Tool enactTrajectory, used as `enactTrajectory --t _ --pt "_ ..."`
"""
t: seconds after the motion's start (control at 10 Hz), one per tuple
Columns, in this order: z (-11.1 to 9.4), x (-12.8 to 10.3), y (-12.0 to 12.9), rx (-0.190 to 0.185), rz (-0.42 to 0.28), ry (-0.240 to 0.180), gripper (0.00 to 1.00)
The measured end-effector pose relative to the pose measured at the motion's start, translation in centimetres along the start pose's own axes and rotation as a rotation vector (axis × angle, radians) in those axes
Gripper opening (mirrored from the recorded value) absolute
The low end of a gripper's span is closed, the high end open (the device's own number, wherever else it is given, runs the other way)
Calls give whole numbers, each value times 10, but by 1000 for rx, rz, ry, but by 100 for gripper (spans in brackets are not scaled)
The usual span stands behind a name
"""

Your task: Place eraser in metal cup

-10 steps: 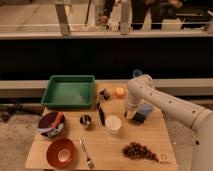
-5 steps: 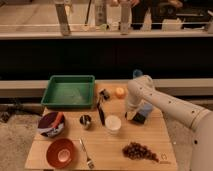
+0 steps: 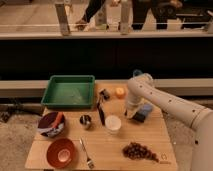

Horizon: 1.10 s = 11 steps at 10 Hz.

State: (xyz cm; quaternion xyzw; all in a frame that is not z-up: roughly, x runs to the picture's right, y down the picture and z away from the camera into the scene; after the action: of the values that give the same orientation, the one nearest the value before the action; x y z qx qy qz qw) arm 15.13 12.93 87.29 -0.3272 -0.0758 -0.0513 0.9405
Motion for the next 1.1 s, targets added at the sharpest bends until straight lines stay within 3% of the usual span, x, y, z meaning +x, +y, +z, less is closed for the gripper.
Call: enactTrajectory --t 0.2,0.6,1.0,1.1 --pt "-1 0 2 -11 -17 -1 45" --pt "-21 -56 -16 -16 -128 -11 4" --pt "-32 -72 -24 -9 -182 -35 0" --pt "-38 -87 -25 1 -216 -46 0"
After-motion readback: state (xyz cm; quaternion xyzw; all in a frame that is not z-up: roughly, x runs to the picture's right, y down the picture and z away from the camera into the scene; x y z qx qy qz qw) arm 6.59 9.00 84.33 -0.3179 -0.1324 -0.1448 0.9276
